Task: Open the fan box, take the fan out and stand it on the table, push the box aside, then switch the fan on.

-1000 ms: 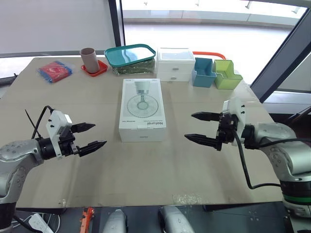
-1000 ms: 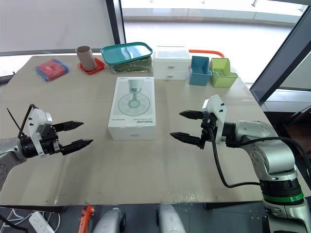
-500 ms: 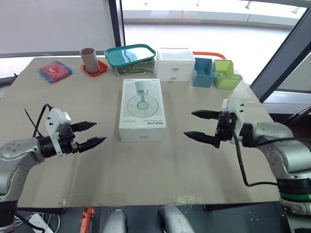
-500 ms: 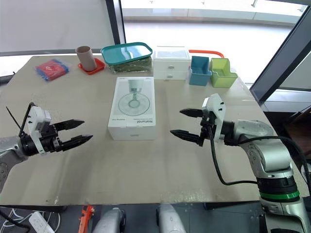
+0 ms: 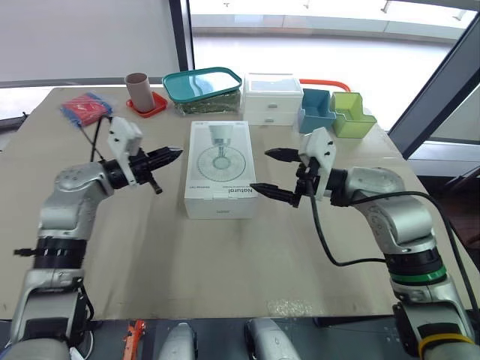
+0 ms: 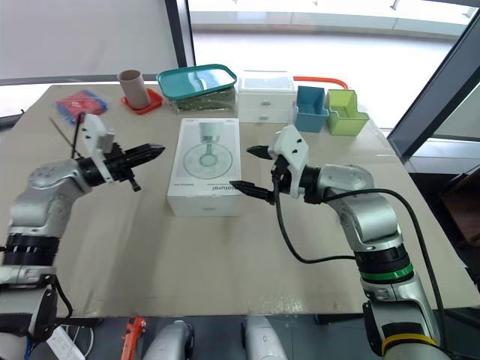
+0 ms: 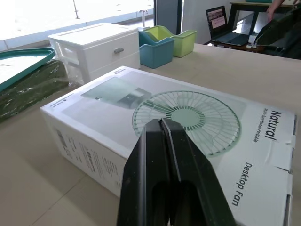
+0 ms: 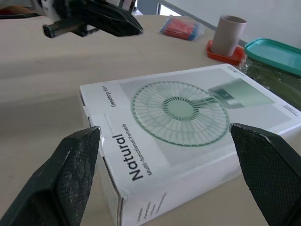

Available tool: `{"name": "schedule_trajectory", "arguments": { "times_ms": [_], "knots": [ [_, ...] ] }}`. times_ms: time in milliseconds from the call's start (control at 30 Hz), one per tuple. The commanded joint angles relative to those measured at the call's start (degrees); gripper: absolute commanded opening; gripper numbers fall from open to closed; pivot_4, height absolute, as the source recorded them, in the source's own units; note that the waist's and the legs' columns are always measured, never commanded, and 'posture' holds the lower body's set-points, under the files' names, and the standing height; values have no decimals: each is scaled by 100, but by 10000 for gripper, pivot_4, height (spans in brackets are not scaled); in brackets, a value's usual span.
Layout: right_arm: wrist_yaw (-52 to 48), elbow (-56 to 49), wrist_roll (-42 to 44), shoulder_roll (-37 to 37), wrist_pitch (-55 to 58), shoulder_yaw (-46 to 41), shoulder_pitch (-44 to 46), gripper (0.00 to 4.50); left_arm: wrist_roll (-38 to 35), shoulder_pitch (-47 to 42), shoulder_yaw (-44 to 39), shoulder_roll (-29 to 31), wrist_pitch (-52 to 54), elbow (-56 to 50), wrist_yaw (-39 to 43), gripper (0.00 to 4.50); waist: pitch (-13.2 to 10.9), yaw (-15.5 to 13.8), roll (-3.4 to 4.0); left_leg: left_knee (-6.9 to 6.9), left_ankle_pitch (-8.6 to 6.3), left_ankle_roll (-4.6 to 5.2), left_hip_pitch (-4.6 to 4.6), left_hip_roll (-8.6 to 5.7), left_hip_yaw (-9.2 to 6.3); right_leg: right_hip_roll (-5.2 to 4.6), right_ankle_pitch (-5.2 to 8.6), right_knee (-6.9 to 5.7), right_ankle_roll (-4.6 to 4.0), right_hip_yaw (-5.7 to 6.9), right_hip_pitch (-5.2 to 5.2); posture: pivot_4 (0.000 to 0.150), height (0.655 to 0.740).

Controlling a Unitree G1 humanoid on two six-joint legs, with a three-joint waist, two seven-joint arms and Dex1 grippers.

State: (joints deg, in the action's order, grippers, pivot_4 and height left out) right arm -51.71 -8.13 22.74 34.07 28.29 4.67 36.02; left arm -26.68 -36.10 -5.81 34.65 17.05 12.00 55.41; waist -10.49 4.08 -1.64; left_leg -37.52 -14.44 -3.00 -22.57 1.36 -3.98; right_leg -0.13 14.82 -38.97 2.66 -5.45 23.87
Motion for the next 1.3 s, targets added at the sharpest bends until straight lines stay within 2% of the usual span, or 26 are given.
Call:
{"name": "schedule_trajectory", "arguments": {
  "times_ms": [33,200,300,633,767,1033,1300],
  "knots": [
    [52,-610,-705,-119,-390,790,196,45000,821,-783,581,-525,-935,1414,-6,528,0,-2,0,0,0,0,0,0,0,0,0,0,0,0,0,1500,7400],
    [255,-708,-1260,-283,-500,1217,375,45000,1062,-880,649,-695,-1366,1990,78,528,0,7,0,-3,1,0,-2,-5,-7,-5,-1,-5,-1,8,2,1500,7400],
    [230,-596,-1265,-438,-522,1326,381,45000,1121,-870,639,-720,-1487,2117,124,528,1,6,-1,-5,1,-1,-3,-6,-8,-6,-1,-5,-1,9,1,1500,7400],
    [590,442,-1646,-978,-650,1361,759,45000,1177,-860,553,-722,-1705,2244,159,528,2,12,-3,-8,3,-3,0,-7,-14,-9,-4,-9,-4,18,-2,1500,7400],
    [571,735,-1860,-953,-786,1430,800,45000,1172,-875,520,-747,-1730,2230,122,528,2,17,-2,-8,3,-4,0,-6,-15,-9,-5,-10,-5,20,-2,1500,7400],
    [413,745,-1907,-920,-897,1423,728,45000,1155,-861,538,-787,-1683,2054,126,528,2,18,-2,-8,4,-4,0,-7,-20,-11,-5,-11,-5,27,-4,1500,7400],
    [125,301,-1819,-865,-834,1473,675,45000,1184,-869,529,-808,-1697,2071,123,528,2,18,-2,-8,4,-4,-1,-7,-26,-12,-5,-11,-5,35,-5,1500,7400]
  ]
}}
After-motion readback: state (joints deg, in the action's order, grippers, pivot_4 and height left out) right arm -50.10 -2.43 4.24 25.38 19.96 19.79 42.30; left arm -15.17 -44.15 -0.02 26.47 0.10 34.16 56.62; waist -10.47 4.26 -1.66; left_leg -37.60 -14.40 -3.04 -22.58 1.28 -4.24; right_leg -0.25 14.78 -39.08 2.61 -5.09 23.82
